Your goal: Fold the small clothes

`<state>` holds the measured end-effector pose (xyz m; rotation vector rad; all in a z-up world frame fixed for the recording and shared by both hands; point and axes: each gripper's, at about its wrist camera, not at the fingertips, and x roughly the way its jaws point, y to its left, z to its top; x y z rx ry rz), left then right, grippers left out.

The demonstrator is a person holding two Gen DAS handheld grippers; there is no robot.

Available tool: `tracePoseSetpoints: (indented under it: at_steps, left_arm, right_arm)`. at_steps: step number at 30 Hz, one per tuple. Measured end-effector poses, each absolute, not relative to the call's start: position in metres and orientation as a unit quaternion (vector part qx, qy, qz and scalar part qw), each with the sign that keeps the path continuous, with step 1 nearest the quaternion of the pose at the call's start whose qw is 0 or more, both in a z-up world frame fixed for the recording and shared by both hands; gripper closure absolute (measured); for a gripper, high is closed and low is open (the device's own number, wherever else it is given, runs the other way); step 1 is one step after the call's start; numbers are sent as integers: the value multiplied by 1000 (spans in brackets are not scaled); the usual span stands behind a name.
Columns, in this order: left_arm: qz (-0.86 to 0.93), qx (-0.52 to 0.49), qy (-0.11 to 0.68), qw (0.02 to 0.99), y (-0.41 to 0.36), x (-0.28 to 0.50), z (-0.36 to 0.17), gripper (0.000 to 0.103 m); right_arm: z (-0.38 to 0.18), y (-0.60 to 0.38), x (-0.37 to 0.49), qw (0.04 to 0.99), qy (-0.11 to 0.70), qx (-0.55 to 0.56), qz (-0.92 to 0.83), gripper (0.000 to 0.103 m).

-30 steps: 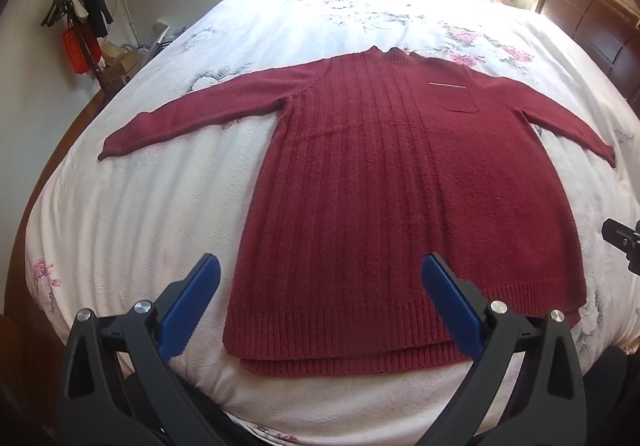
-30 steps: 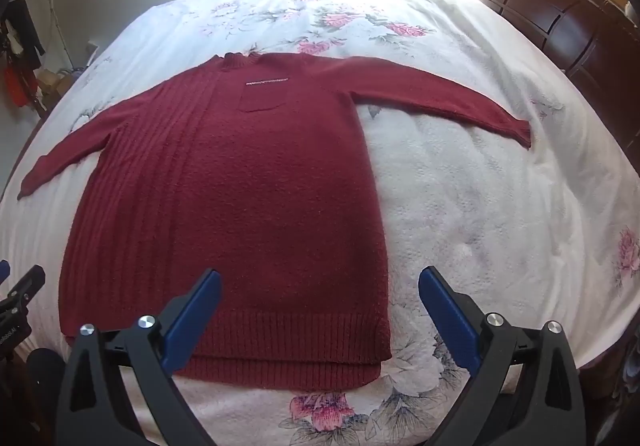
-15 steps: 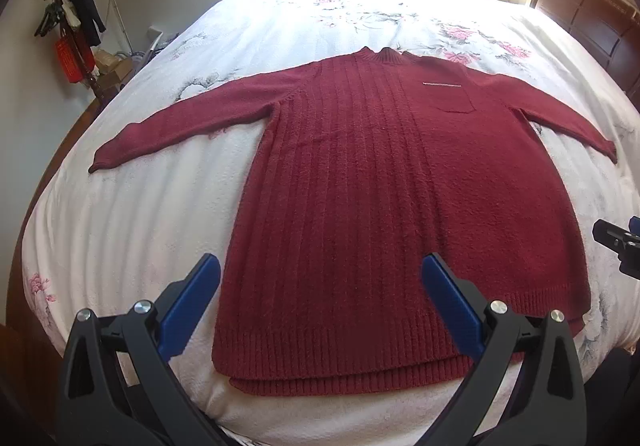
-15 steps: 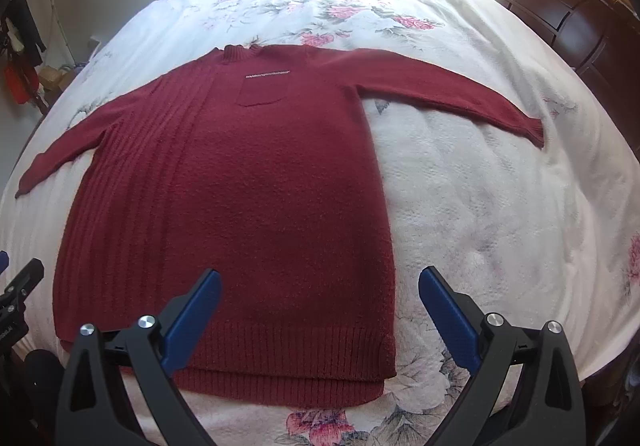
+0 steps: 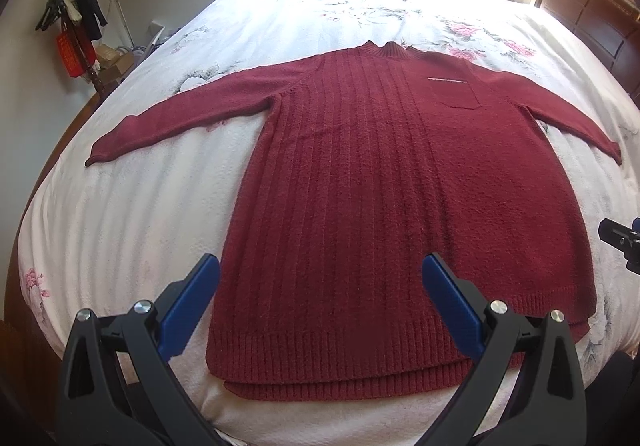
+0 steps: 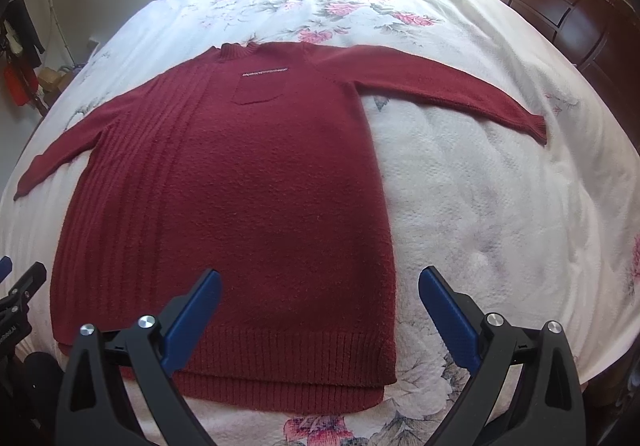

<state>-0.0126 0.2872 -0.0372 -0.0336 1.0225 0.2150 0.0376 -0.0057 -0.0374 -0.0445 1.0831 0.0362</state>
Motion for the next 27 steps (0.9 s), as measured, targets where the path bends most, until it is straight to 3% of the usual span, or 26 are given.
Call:
tracePoseSetpoints:
  at_steps: [27]
  left_arm:
    - [105, -7, 487, 867, 287, -13, -41, 3]
  right_arm:
    - [-44, -3, 40, 854, 519, -24, 17, 4]
